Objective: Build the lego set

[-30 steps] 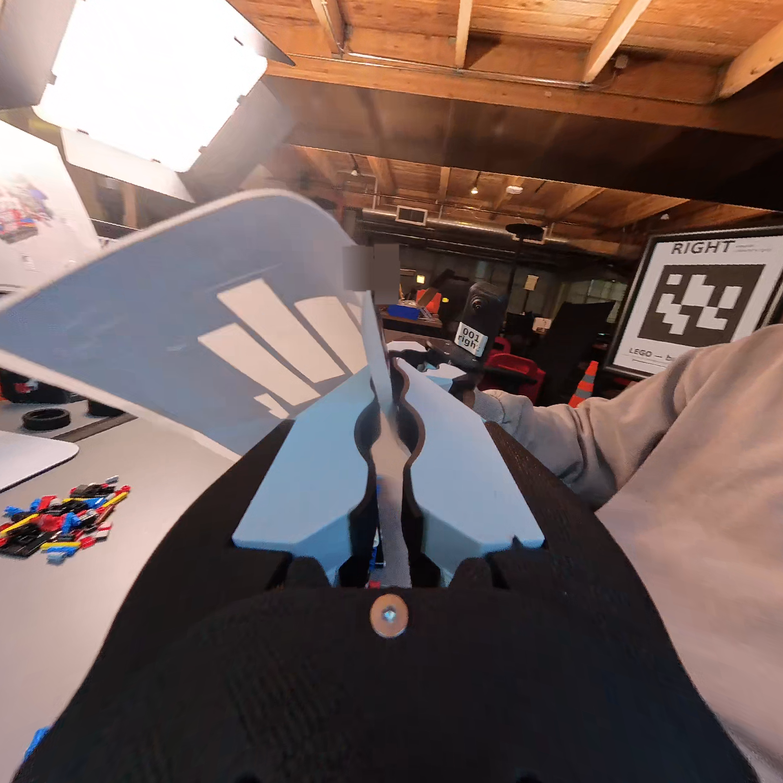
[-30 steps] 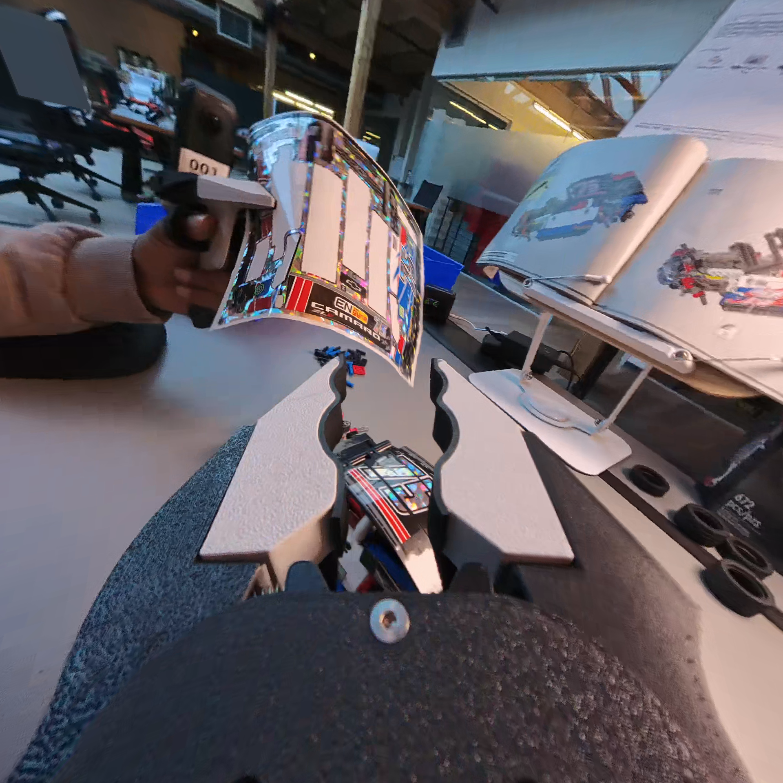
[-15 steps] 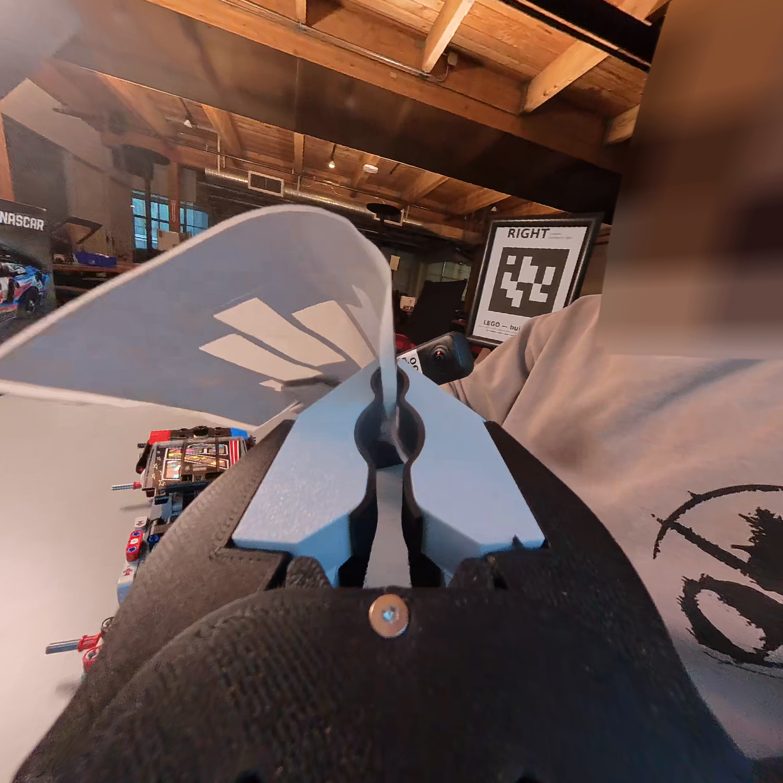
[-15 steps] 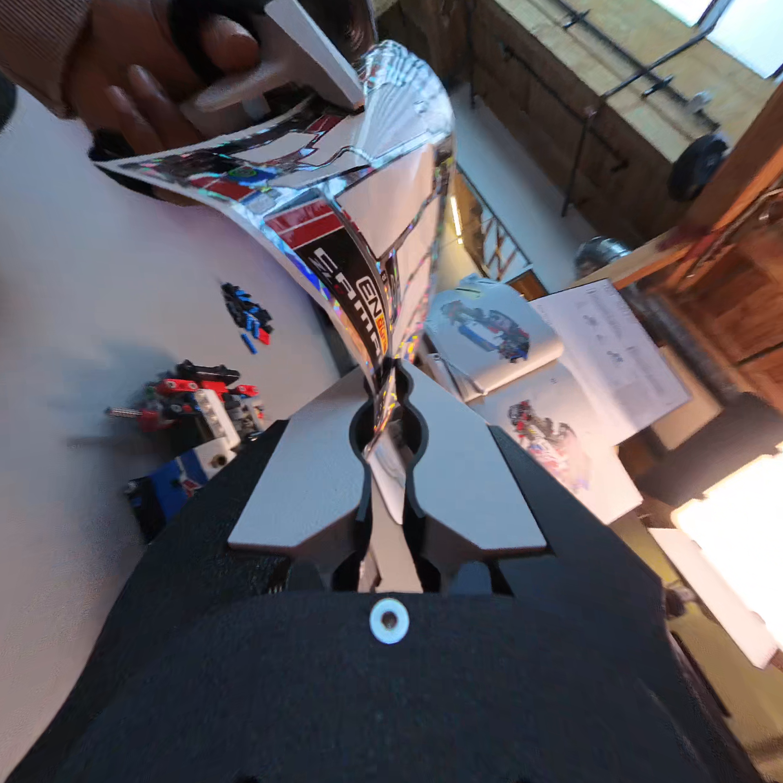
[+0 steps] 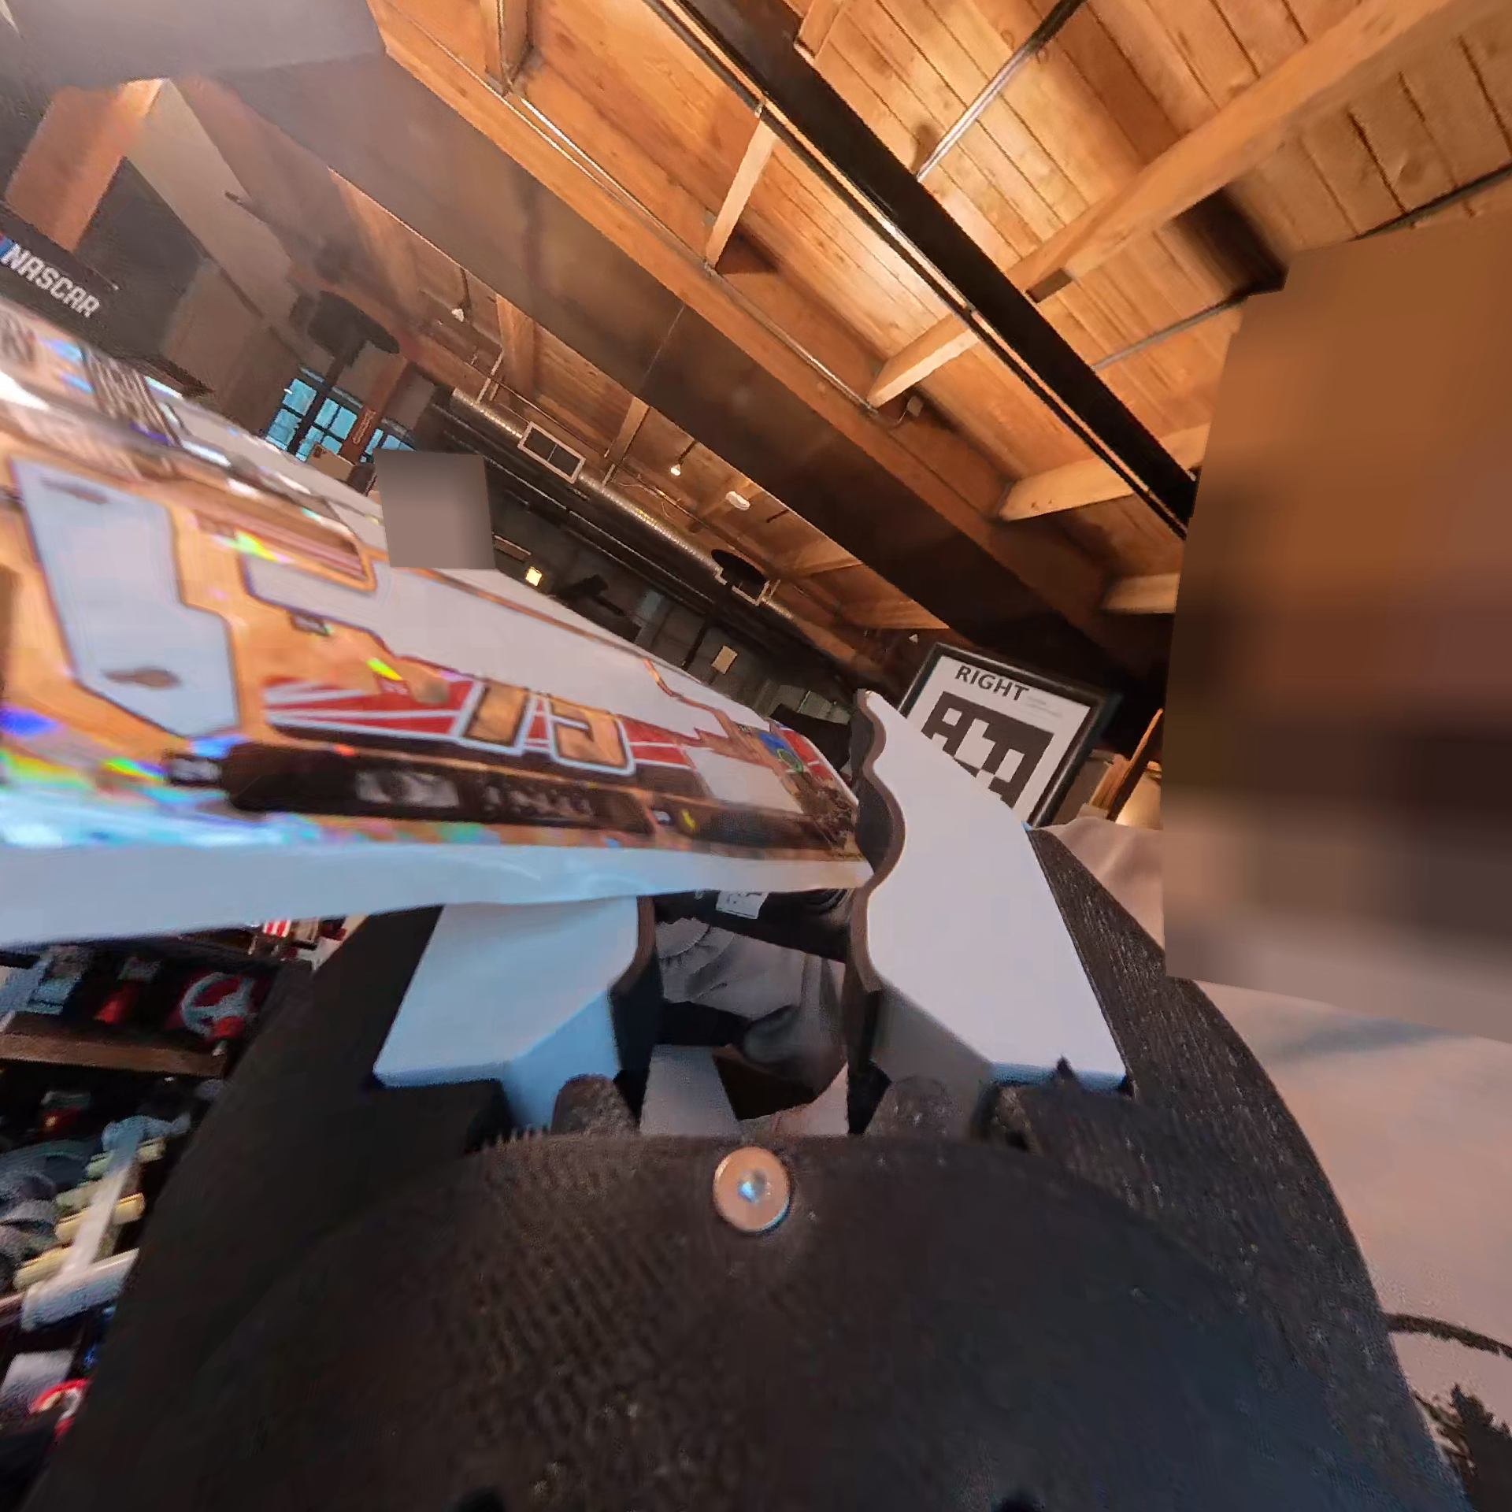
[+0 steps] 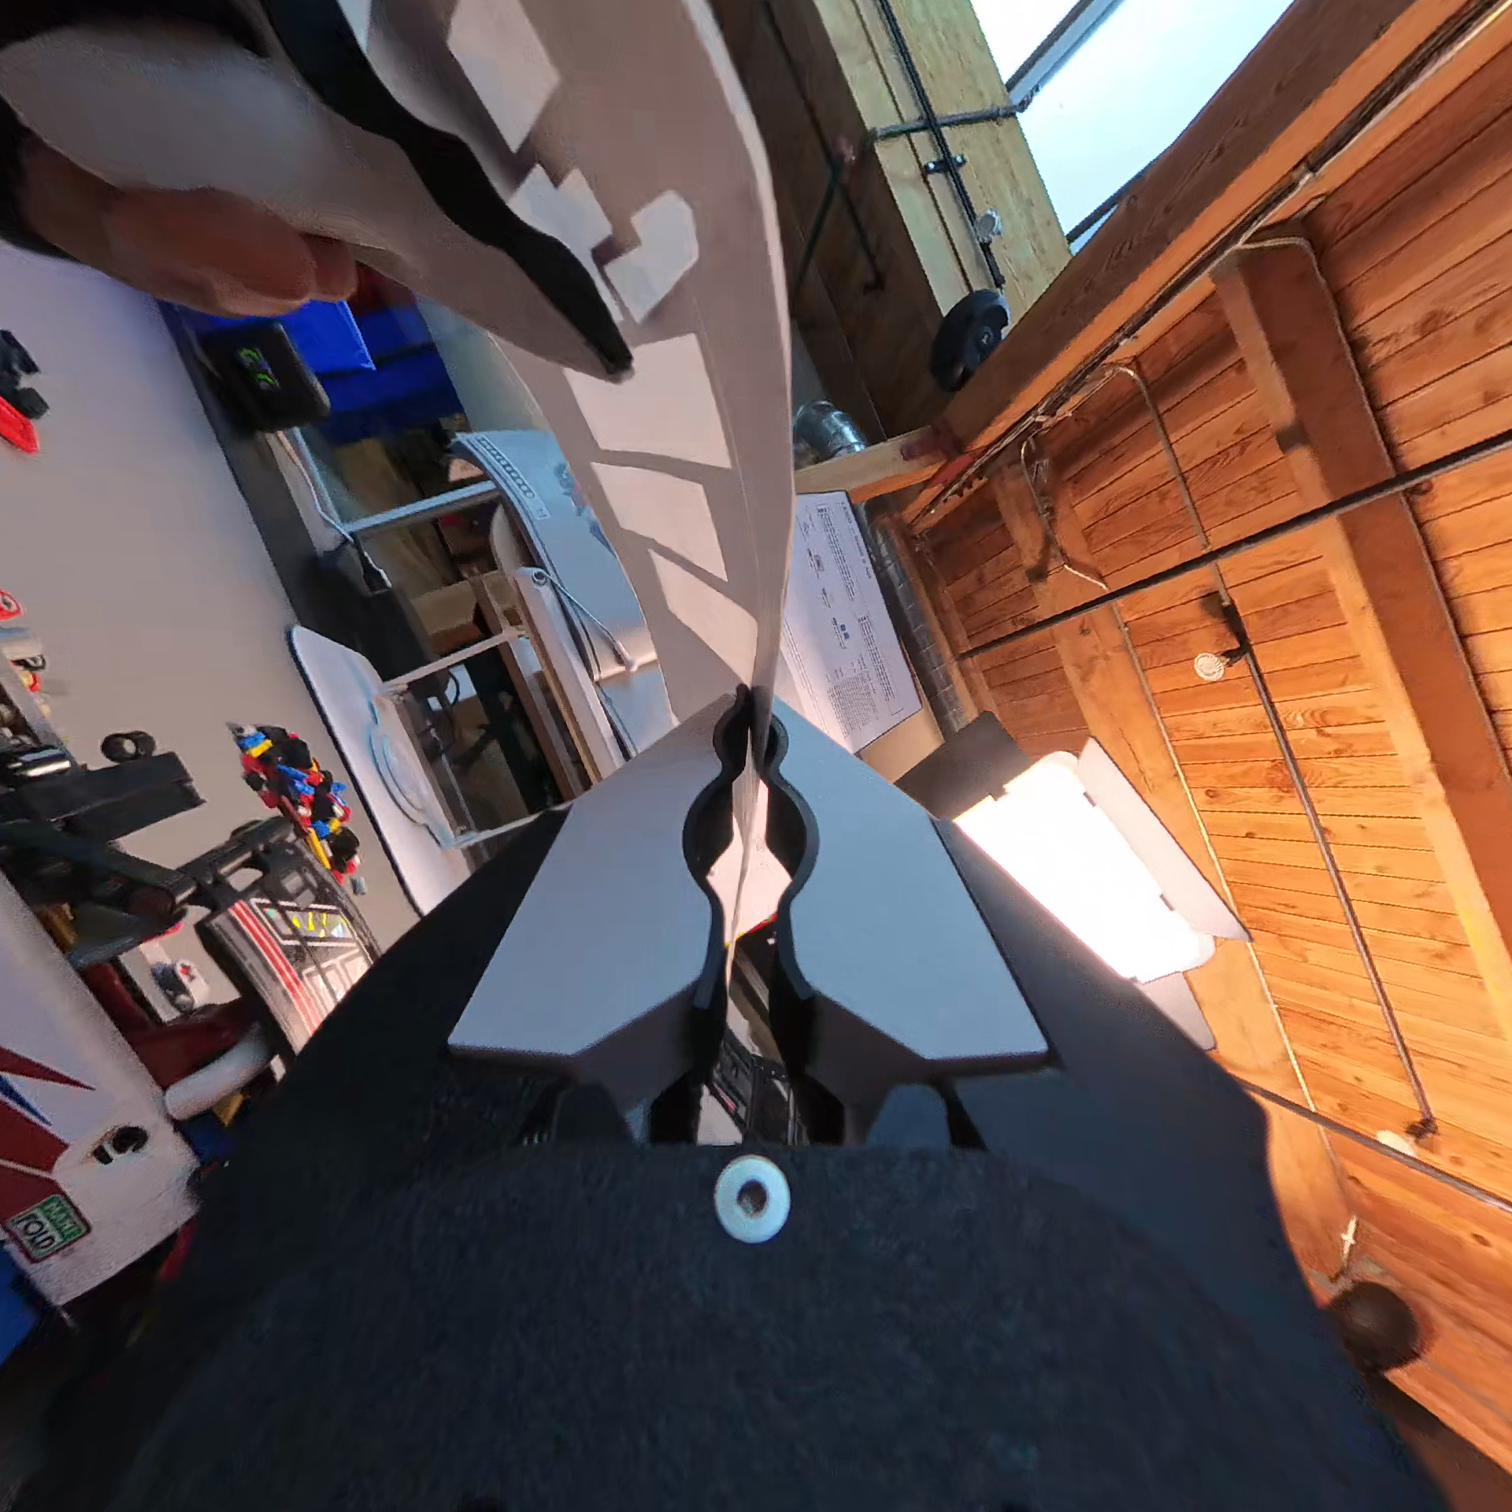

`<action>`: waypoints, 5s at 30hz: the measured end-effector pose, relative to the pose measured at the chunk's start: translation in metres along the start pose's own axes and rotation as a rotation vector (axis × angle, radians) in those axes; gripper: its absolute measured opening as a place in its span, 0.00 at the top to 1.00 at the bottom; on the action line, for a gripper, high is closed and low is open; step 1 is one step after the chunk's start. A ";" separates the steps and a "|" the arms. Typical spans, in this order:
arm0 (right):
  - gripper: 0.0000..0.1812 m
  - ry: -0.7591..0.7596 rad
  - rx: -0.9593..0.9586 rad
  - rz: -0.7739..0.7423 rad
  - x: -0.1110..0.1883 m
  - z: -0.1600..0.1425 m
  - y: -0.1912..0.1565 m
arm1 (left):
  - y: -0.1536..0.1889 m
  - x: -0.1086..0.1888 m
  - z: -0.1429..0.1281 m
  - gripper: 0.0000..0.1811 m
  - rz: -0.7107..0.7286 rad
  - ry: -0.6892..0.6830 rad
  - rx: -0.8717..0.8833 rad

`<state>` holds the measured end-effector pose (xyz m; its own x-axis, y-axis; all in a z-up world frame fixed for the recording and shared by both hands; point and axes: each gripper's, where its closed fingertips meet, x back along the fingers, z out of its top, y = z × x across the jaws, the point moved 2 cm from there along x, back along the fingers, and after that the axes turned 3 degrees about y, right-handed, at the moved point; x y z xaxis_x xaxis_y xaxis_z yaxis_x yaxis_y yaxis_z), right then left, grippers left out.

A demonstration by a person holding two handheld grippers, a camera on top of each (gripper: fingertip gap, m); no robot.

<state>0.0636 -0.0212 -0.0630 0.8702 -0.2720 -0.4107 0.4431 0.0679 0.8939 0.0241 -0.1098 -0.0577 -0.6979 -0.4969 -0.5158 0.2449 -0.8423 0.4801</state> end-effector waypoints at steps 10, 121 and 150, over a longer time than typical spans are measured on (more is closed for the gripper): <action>1.00 -0.034 -0.028 0.048 -0.004 -0.004 -0.012 | -0.034 0.013 -0.012 1.00 0.189 -0.090 -0.023; 0.97 0.131 -1.268 0.377 0.013 -0.036 0.003 | -0.022 0.027 -0.028 1.00 0.225 -0.427 -0.759; 0.97 0.456 -1.624 0.801 0.034 0.034 0.007 | -0.016 0.011 -0.041 1.00 0.230 -0.419 -0.847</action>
<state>0.0888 -0.0622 -0.0646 0.8102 0.5101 -0.2888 -0.5417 0.8398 -0.0364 0.0406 -0.1105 -0.1001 -0.7156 -0.6914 -0.0999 0.6938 -0.6868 -0.2166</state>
